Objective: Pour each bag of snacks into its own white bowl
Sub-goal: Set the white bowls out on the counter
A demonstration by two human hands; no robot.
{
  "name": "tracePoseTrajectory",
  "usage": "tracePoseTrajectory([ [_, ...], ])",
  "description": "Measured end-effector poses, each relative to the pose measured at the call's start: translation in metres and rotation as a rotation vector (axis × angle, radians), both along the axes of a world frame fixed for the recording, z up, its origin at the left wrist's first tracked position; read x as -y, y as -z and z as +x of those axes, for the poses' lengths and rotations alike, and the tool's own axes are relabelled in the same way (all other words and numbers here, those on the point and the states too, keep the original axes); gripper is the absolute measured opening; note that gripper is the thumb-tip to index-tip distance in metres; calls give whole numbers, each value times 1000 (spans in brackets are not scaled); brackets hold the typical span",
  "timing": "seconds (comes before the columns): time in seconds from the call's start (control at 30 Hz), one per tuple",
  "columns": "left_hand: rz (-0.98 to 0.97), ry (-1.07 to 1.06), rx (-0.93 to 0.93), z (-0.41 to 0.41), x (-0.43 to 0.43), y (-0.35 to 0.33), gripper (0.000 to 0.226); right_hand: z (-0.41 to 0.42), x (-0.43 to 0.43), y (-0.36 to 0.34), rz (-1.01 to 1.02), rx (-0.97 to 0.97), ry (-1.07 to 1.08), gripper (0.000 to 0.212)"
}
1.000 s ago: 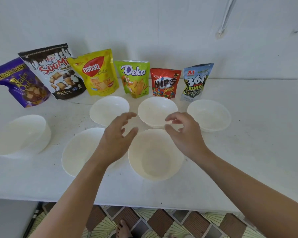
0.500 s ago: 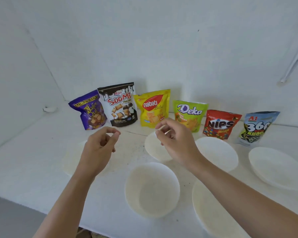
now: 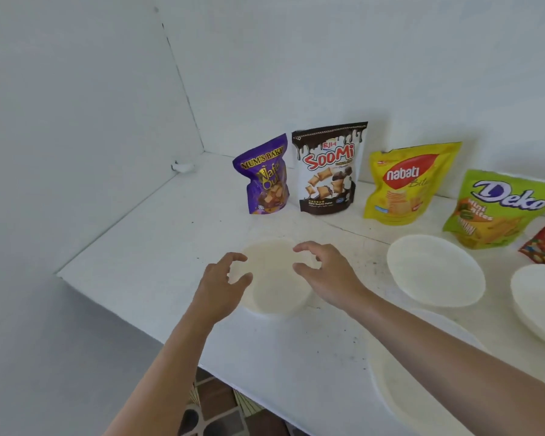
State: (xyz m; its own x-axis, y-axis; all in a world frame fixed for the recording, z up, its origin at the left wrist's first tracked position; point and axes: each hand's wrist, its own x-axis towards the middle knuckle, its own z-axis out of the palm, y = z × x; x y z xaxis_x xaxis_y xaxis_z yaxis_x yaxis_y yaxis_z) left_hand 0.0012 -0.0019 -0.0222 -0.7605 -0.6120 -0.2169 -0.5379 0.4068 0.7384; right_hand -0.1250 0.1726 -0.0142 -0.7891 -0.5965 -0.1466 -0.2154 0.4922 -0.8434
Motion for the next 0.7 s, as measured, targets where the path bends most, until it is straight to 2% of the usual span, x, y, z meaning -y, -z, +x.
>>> tracePoseTrajectory([
  [0.2, 146, 38, 43, 1, 4, 15, 34, -1, 22, 15, 164, 149, -35, 37],
  [0.37, 180, 44, -9, -1, 10, 4, 56, -3, 16, 13, 120, 236, 54, 46],
  [0.6, 77, 121, -162, -32, -12, -49, 60, -12, -17, -34, -85, -31, 150, 43],
  [0.7, 66, 196, -225, -45, -36, -75, 62, -19, -51, -60, -184, -68, 192, 49],
])
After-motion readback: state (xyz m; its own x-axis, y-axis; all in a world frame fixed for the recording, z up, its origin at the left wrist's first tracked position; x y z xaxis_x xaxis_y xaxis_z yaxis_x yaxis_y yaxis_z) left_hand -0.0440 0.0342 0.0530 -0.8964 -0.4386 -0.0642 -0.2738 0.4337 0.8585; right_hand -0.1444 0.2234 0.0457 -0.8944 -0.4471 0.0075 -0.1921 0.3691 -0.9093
